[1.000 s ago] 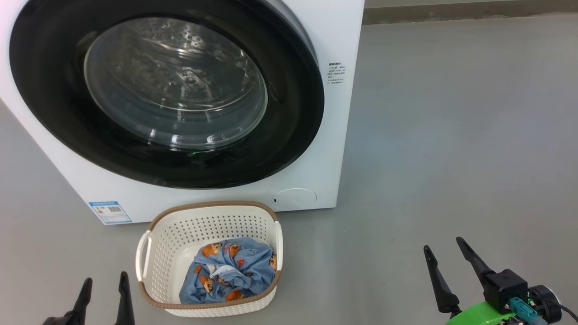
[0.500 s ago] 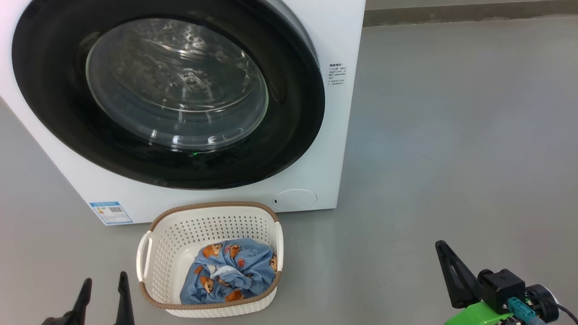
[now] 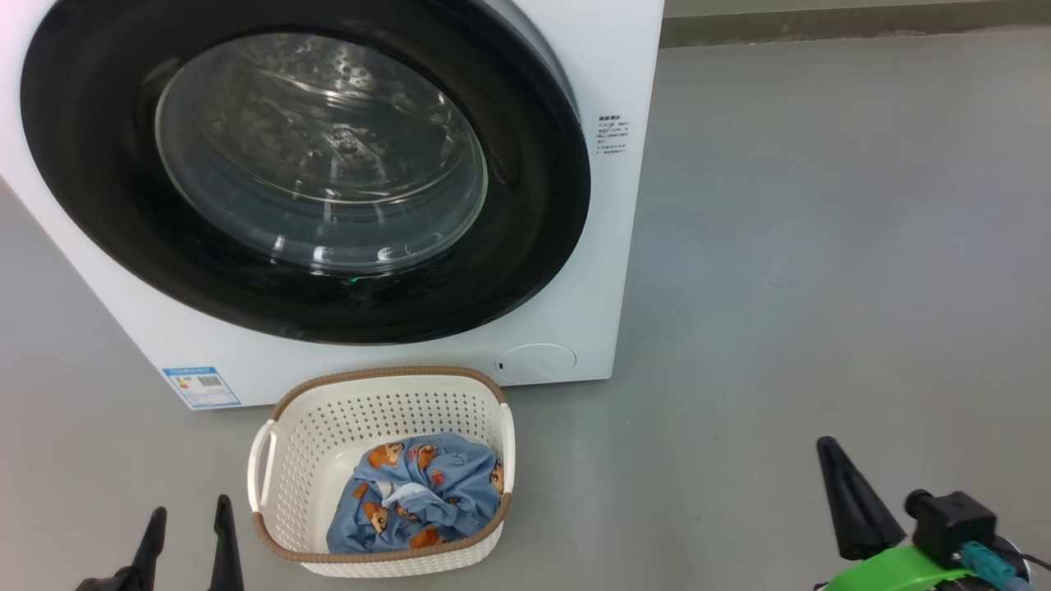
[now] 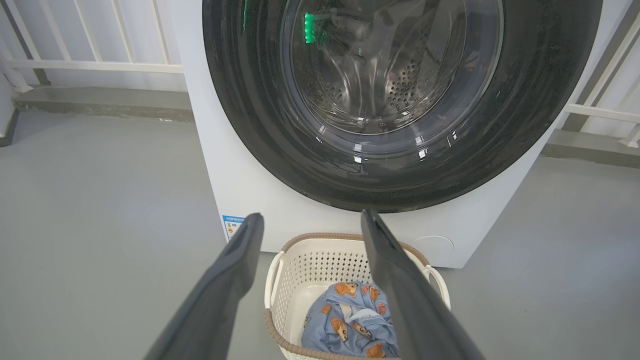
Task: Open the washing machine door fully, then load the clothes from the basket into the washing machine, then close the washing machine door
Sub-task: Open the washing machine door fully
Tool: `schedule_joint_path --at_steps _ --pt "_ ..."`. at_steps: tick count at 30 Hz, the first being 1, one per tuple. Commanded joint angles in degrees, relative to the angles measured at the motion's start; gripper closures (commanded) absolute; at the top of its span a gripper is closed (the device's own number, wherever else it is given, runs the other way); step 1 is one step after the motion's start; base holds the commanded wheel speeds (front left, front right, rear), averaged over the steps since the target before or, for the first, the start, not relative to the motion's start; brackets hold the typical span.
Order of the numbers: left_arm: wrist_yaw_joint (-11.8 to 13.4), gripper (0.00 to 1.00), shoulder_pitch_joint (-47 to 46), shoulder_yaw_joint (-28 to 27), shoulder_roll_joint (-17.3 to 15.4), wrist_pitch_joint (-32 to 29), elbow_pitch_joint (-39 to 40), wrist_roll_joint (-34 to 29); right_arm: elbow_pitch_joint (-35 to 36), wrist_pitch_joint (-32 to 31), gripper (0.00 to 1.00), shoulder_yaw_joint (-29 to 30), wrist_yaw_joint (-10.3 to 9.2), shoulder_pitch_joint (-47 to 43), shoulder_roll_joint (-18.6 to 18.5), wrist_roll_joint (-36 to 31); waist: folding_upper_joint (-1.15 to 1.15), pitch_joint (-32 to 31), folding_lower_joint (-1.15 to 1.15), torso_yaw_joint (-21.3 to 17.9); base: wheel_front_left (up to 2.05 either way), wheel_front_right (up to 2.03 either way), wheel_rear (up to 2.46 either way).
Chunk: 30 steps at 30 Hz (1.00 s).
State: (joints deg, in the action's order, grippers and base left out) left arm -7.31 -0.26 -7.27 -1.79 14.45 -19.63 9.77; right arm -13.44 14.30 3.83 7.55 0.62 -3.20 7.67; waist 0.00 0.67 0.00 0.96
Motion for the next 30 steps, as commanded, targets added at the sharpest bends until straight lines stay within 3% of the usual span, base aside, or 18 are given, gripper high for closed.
schedule_joint_path --at_steps 1,5,15,24,30 --pt "-0.2 0.00 -1.1 -1.9 -1.1 0.5 1.1 0.1 0.7 0.7 1.00 -0.6 -0.06 1.6 0.0 2.7 0.00 0.0 0.00 0.0 0.00 0.00 0.00" --pt "-0.2 0.00 -1.1 -1.9 -1.1 0.5 1.2 0.2 -0.8 0.7 1.00 1.4 -0.06 2.3 0.3 11.8 0.00 0.1 0.00 0.1 0.00 0.00 0.00" --pt "-0.2 0.00 -0.9 -1.4 -1.1 0.5 1.1 0.5 -6.9 0.7 1.00 5.0 -0.06 6.3 0.3 46.2 0.00 0.7 0.00 0.6 0.00 0.00 0.00" --pt "-0.2 0.00 -0.8 -0.7 -1.1 0.5 1.8 1.2 -10.0 0.7 1.00 6.3 -0.06 10.8 -3.6 66.7 0.00 2.6 0.00 1.4 0.00 0.00 0.00" --pt "-0.2 0.00 -1.5 -0.4 -1.1 0.5 2.4 1.1 -10.7 0.1 1.00 6.4 -0.06 14.0 -6.9 75.8 0.00 5.1 0.00 1.7 0.00 0.00 0.00"
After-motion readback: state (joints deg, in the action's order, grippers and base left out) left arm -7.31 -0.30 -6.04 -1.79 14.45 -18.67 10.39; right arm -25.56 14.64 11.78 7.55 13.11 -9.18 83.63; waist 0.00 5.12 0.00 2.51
